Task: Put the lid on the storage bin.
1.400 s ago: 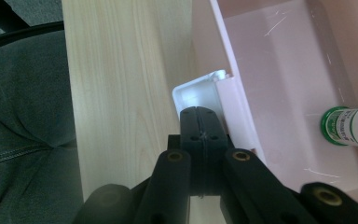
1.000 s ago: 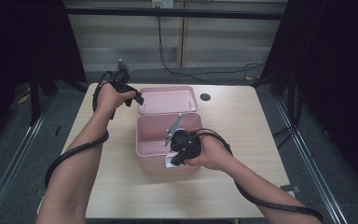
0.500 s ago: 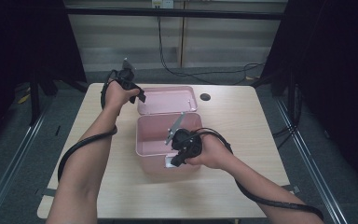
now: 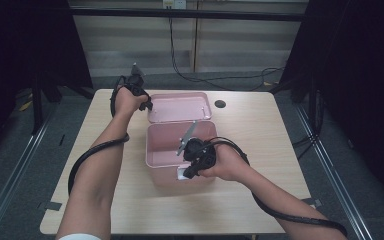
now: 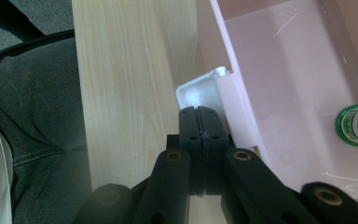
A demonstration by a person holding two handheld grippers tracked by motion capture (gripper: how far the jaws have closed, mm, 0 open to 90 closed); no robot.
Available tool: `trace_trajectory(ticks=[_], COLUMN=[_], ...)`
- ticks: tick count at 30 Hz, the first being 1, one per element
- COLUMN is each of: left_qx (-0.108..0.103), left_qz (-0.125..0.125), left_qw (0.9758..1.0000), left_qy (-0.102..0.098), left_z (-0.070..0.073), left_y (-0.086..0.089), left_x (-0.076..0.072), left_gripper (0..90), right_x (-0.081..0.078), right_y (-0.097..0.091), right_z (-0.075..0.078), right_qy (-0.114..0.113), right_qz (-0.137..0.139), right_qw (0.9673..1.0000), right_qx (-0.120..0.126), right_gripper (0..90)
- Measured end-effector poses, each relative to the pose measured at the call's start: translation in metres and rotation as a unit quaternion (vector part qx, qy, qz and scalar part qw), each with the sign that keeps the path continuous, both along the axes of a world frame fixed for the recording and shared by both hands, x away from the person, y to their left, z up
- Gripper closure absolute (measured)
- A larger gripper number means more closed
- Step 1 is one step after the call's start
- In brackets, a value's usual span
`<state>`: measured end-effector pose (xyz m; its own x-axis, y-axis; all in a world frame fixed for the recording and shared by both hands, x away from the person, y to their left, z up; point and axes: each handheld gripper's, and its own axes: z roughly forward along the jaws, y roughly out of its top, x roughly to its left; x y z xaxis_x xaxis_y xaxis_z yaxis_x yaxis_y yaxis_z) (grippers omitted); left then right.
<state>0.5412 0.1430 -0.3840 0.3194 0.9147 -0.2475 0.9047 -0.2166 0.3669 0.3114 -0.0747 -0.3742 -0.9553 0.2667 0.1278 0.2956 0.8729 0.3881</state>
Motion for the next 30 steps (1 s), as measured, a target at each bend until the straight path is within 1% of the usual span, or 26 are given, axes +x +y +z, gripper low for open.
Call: trace_trajectory(ticks=[2, 4, 5, 7, 10, 11, 12, 14, 15, 16, 17, 18, 19, 20, 21, 22, 23, 24, 26, 28, 30], left_qx=[-0.005, -0.003, -0.002, -0.003, -0.001, -0.001, -0.002, -0.007, -0.016, -0.035, -0.032, -0.024, -0.025, -0.025, -0.022, -0.020, -0.014, -0.004, 0.001, 0.000, -0.002], left_qz=[0.001, 0.003, 0.004, 0.004, 0.004, 0.006, 0.005, 0.006, -0.001, -0.001, -0.008, -0.015, -0.012, -0.011, -0.010, -0.007, -0.006, -0.009, -0.004, 0.001, 0.009], left_qw=[1.0000, 1.0000, 1.0000, 1.0000, 1.0000, 1.0000, 1.0000, 1.0000, 0.9999, 0.9994, 0.9994, 0.9996, 0.9996, 0.9996, 0.9996, 0.9996, 0.9997, 0.9999, 0.9999, 0.9999, 0.9999], left_qy=[0.001, 0.000, 0.003, 0.004, 0.005, 0.002, 0.001, 0.000, -0.005, -0.007, -0.008, -0.009, -0.010, -0.013, -0.012, -0.016, -0.017, -0.013, -0.014, -0.015, -0.009], left_z=[-0.001, 0.000, 0.002, 0.005, 0.008, 0.010, 0.011, 0.015, 0.018, 0.023, 0.028, 0.032, 0.034, 0.036, 0.036, 0.035, 0.033, 0.030, 0.023, 0.018, 0.013], left_y=[-0.001, -0.002, -0.003, -0.003, -0.003, -0.003, -0.003, -0.003, -0.002, -0.002, -0.003, -0.004, -0.006, -0.006, -0.006, -0.007, -0.007, -0.007, -0.007, -0.008, -0.008], left_x=[0.001, 0.001, 0.001, 0.001, 0.000, -0.001, -0.001, -0.003, -0.003, -0.004, -0.005, -0.006, -0.007, -0.007, -0.007, -0.007, -0.007, -0.007, -0.005, -0.004, 0.000], left_gripper=[73.7, 77.3, 78.0, 78.8, 79.2, 79.5, 79.8, 81.5, 86.8, 90.0, 90.0, 90.0, 90.0, 90.0, 90.0, 88.4, 84.7, 83.8, 79.2, 75.1, 73.7], right_x=[0.000, 0.000, 0.000, 0.000, 0.000, 0.001, 0.000, 0.000, 0.000, 0.001, 0.002, 0.003, 0.003, 0.003, 0.002, 0.001, 0.000, 0.000, 0.000, 0.001, 0.001], right_y=[0.000, 0.000, 0.000, 0.000, 0.000, 0.000, 0.000, 0.000, 0.000, 0.001, 0.000, 0.001, 0.001, 0.001, 0.001, 0.001, 0.002, 0.002, 0.002, 0.001, 0.002], right_z=[0.000, 0.000, 0.000, 0.000, 0.000, 0.000, 0.000, 0.000, -0.001, -0.001, -0.001, -0.001, -0.001, -0.001, -0.001, 0.000, 0.000, 0.000, 0.000, 0.000, 0.000], right_qy=[0.000, 0.000, 0.000, 0.000, 0.000, -0.001, 0.001, 0.003, 0.001, 0.000, 0.001, 0.001, 0.003, 0.002, 0.002, 0.001, 0.001, 0.001, 0.000, 0.000, 0.001], right_qz=[0.000, -0.001, -0.001, -0.004, -0.003, 0.000, -0.003, -0.005, -0.006, -0.009, -0.006, -0.006, -0.006, -0.008, -0.009, -0.010, -0.014, -0.015, -0.016, -0.012, -0.012], right_qw=[1.0000, 1.0000, 1.0000, 1.0000, 1.0000, 1.0000, 1.0000, 1.0000, 1.0000, 0.9999, 1.0000, 1.0000, 1.0000, 1.0000, 0.9999, 0.9999, 0.9999, 0.9999, 0.9999, 0.9999, 0.9999], right_qx=[0.002, 0.001, 0.001, 0.001, 0.000, 0.000, 0.000, 0.001, 0.003, 0.006, 0.006, 0.007, 0.007, 0.006, 0.004, 0.003, 0.002, 0.002, 0.001, 0.003, 0.003], right_gripper=[90.0, 90.0, 90.0, 90.0, 90.0, 90.0, 90.0, 90.0, 90.0, 90.0, 90.0, 90.0, 90.0, 90.0, 90.0, 90.0, 90.0, 90.0, 90.0, 90.0, 90.0])
